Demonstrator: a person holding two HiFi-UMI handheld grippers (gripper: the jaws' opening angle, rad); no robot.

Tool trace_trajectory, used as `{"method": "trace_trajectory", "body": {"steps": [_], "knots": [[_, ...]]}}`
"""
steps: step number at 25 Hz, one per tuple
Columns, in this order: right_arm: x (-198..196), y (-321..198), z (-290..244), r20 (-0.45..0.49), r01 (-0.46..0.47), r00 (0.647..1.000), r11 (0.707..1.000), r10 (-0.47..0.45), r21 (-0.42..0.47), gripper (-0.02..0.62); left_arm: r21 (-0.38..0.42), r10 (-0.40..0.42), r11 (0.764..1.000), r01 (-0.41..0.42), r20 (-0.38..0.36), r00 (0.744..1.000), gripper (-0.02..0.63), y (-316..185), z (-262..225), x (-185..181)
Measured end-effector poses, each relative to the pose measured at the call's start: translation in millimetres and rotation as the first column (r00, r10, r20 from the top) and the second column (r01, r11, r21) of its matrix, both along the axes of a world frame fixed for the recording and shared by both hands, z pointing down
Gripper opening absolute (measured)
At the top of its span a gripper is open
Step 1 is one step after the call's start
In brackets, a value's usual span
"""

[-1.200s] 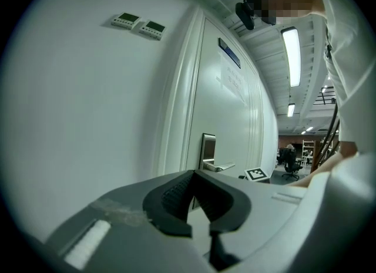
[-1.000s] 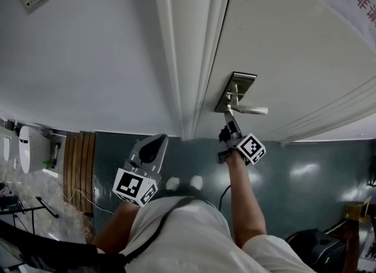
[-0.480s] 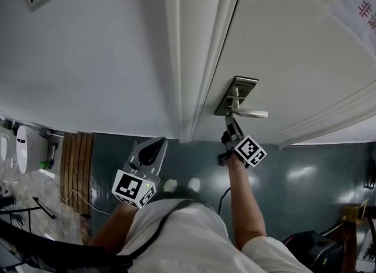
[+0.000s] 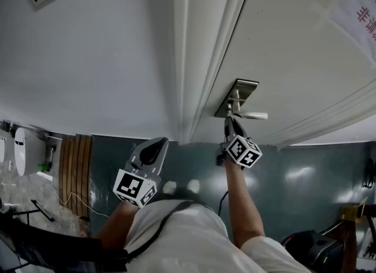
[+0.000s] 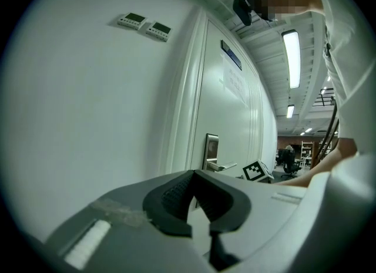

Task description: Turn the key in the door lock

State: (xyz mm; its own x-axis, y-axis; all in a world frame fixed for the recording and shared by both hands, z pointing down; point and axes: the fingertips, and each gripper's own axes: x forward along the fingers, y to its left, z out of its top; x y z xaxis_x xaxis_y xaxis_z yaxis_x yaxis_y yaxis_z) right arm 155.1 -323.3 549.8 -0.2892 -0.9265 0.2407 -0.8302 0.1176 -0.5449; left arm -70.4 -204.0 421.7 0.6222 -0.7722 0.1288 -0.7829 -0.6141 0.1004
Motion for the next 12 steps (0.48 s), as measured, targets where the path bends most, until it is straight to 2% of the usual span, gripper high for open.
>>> {"method": "trace_trajectory", "body": {"steps": [5,9,12], "knots": [[-1.4,0.2,1.4,-0.181,0.007,0.983,1.0,-0.01,-0.014,0.049,0.007,0.007,1.0,-0.007,-0.008,1.0,0.005,-0.2,-0.5,-2.1],[-1.3,0.3,1.7,-0.334,0.01,0.942,1.0,-0.016,-0.022,0.054,0.011,0.015,1.0,-0.015,-0.012,1.0,0.005,1.0,-2.5,-2.0],[-1.7,0.6,1.7,-0.397,0.008,0.918,1.0,-0.016,-0.021,0.054,0.012,0.02,1.0,-0.02,-0.014,1.0,0.006,2.8,-3.3,-2.6]]}}
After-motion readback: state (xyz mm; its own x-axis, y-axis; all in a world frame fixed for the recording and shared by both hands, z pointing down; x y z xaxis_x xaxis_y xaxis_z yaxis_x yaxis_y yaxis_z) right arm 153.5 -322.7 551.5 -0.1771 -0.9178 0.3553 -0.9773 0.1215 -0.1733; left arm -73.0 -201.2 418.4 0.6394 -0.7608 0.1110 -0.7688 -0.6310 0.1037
